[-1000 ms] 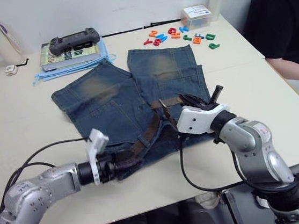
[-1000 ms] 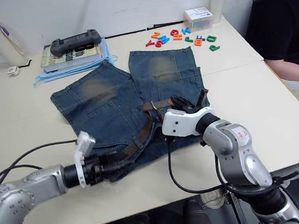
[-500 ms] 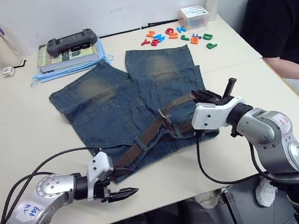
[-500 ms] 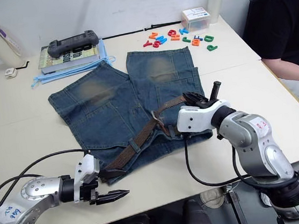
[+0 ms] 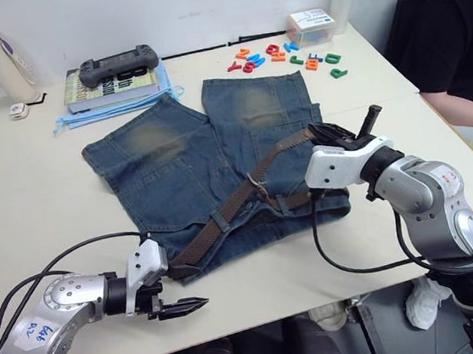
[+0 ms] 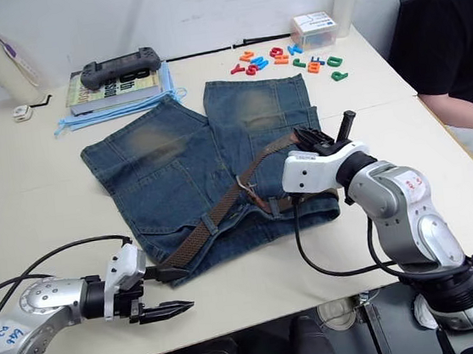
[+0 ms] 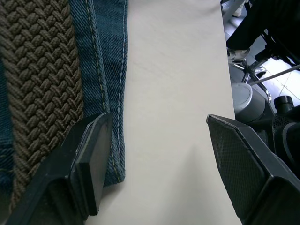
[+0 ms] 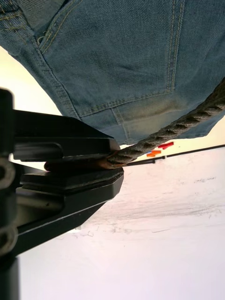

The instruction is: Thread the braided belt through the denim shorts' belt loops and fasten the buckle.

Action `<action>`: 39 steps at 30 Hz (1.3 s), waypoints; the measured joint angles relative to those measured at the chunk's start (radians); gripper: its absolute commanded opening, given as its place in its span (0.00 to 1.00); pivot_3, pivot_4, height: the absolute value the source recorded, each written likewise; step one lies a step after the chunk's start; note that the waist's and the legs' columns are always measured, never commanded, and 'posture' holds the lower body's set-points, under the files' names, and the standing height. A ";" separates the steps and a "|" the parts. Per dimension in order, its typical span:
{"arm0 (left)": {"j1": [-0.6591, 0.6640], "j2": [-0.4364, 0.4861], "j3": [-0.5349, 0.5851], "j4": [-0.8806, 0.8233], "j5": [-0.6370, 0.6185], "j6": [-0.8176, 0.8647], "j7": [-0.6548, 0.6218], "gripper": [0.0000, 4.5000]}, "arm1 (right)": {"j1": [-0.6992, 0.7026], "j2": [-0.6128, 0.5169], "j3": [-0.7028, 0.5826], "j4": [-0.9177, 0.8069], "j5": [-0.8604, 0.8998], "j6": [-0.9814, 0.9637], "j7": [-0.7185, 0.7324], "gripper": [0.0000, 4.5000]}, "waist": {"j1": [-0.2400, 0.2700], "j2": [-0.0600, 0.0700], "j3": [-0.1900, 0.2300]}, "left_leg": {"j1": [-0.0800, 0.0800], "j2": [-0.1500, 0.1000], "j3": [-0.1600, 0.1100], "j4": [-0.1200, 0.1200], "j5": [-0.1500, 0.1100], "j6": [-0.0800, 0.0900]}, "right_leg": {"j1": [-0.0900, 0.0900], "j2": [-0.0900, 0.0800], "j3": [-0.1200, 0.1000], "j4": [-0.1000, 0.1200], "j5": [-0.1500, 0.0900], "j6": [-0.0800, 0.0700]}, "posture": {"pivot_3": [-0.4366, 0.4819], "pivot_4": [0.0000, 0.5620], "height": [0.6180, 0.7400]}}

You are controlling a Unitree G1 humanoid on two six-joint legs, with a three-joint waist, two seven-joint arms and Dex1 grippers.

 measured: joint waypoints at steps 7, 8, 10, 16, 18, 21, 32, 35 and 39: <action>-0.123 -0.072 0.123 0.002 -0.228 0.209 0.046 0.79 | -0.024 -0.002 -0.041 -0.017 0.080 -0.052 0.005 0.00 | 0.000 0.000 0.000 | -0.001 0.000 -0.002 0.002 0.000 0.000 | 0.000 0.000 -0.001 0.001 0.000 0.000 | 0.48 0.27 0.98; -0.174 -0.091 0.165 -0.014 -0.321 0.265 0.076 0.79 | -0.028 -0.002 -0.037 -0.025 0.087 -0.056 0.011 0.00 | 0.000 0.000 0.001 | -0.001 0.001 -0.002 0.002 0.000 0.000 | 0.000 0.000 -0.002 0.001 0.000 0.000 | 0.48 0.27 0.98; -0.257 -0.135 0.215 -0.041 -0.440 0.326 0.148 0.79 | -0.041 0.011 -0.023 -0.028 0.088 -0.058 0.019 0.00 | -0.001 -0.001 0.001 | -0.001 0.000 -0.002 0.003 0.000 0.000 | 0.000 0.000 -0.002 0.001 0.000 0.001 | 0.48 0.27 0.98; -0.351 -0.301 0.169 -0.164 -0.437 0.344 0.386 0.79 | -0.078 0.034 0.056 -0.027 0.066 -0.049 0.066 0.00 | -0.006 -0.001 0.000 | -0.001 0.000 0.000 0.002 0.000 0.000 | -0.001 0.001 0.000 0.001 0.001 0.001 | 0.48 0.27 0.98; -0.400 -0.370 0.076 -0.186 -0.247 0.270 0.503 0.79 | -0.090 0.043 0.088 -0.027 0.047 -0.030 0.090 0.00 | 0.000 -0.001 0.000 | -0.001 0.000 0.000 0.004 0.000 0.000 | -0.001 0.003 0.000 0.002 0.001 0.001 | 0.48 0.27 0.98; -0.422 -0.444 -0.034 -0.187 -0.029 0.184 0.625 0.79 | -0.110 0.070 0.125 -0.040 0.025 -0.026 0.108 0.00 | 0.001 -0.001 0.000 | -0.001 -0.001 0.001 0.005 0.000 0.000 | -0.001 0.003 0.001 0.002 0.001 0.002 | 0.48 0.27 0.98; -0.514 -0.583 -0.208 -0.151 0.415 0.057 0.782 0.67 | -0.133 0.111 0.151 -0.045 -0.035 -0.007 0.142 0.00 | 0.000 -0.002 0.000 | -0.001 -0.001 0.001 0.005 0.000 0.000 | -0.001 0.003 0.001 0.002 0.001 0.002 | 0.48 0.27 0.98; -0.518 -0.617 -0.218 -0.133 0.422 0.046 0.774 0.42 | -0.143 0.114 0.151 -0.041 -0.058 -0.003 0.142 0.00 | 0.001 -0.002 0.000 | -0.001 -0.001 0.001 0.005 0.000 0.000 | -0.001 0.003 0.001 0.002 0.001 0.002 | 0.48 0.27 0.98; -0.518 -0.635 -0.232 -0.131 0.422 0.047 0.749 0.01 | -0.143 0.124 0.148 -0.041 -0.075 0.004 0.142 0.00 | 0.000 -0.002 0.000 | -0.001 -0.001 0.001 0.005 0.000 0.000 | -0.001 0.003 0.001 0.003 0.001 0.002 | 0.48 0.27 0.98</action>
